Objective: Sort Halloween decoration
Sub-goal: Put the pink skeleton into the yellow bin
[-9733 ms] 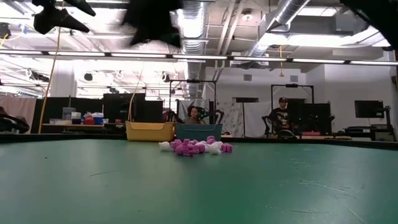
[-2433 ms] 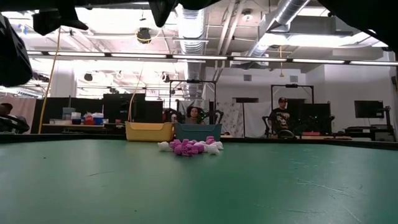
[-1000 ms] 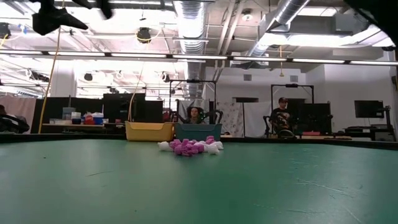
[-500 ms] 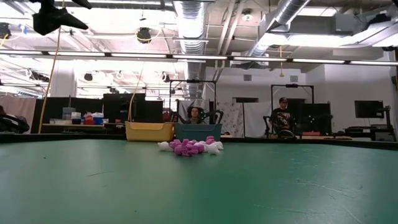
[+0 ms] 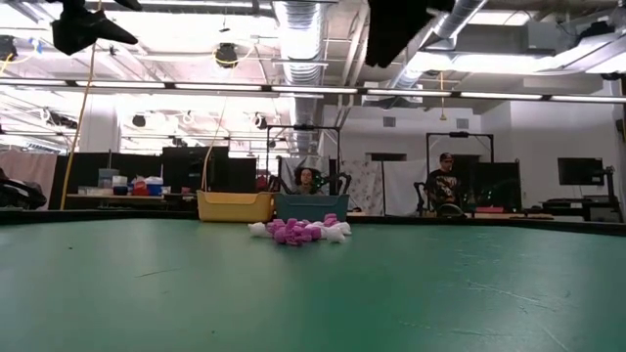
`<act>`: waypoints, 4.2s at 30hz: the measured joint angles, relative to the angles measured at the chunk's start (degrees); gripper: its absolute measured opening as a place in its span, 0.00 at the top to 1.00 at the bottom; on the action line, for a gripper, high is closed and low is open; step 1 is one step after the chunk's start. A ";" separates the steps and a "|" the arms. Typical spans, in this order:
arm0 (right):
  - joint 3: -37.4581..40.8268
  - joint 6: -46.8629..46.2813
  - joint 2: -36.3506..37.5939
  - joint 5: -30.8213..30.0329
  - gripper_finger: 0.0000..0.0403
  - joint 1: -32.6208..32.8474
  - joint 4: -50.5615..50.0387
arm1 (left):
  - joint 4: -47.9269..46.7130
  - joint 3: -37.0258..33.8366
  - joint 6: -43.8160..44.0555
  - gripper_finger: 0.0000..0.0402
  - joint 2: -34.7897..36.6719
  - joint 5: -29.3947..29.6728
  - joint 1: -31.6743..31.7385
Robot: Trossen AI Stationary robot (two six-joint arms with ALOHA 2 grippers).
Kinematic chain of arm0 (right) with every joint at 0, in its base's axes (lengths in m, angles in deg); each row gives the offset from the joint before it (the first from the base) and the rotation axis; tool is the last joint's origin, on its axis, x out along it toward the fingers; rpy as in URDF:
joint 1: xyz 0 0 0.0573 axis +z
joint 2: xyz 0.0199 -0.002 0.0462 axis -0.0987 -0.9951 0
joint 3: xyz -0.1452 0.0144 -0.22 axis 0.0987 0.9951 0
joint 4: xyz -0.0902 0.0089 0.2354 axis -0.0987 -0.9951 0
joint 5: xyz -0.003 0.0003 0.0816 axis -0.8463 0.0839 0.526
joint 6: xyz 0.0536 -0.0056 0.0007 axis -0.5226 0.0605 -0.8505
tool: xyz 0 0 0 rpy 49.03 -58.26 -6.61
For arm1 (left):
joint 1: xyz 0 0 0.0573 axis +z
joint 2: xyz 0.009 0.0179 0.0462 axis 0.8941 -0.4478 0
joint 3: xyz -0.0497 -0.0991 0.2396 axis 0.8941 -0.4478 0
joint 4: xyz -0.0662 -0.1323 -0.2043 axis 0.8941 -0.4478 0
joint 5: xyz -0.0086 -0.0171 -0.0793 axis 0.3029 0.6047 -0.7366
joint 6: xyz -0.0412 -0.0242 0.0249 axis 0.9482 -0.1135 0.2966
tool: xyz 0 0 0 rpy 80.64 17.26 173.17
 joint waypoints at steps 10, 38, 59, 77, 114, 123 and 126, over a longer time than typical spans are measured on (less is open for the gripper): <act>40.33 11.49 22.57 13.37 0.72 -10.20 51.28 | 0.03 0.00 1.28 0.42 0.00 8.18 -0.02; 47.80 9.95 1.57 19.85 0.72 -17.91 77.70 | -0.08 0.01 3.86 0.42 0.01 15.77 -0.02; 47.69 4.77 -3.30 19.81 0.81 -16.88 80.20 | -0.15 0.02 3.27 0.42 0.00 15.72 -0.02; 46.83 3.94 2.19 20.24 0.98 -19.70 76.59 | -0.13 0.02 1.56 0.42 0.02 14.94 0.00; 46.75 4.17 7.24 15.22 0.98 -4.77 105.57 | 0.04 0.02 4.29 0.42 0.02 2.98 -0.01; 41.20 4.51 4.02 10.49 0.98 -1.96 105.20 | 0.31 0.02 4.33 0.42 0.02 -3.50 -0.02; 36.17 6.51 0.40 10.71 0.98 -1.97 105.05 | 0.54 0.02 4.54 0.42 0.04 -4.83 -0.02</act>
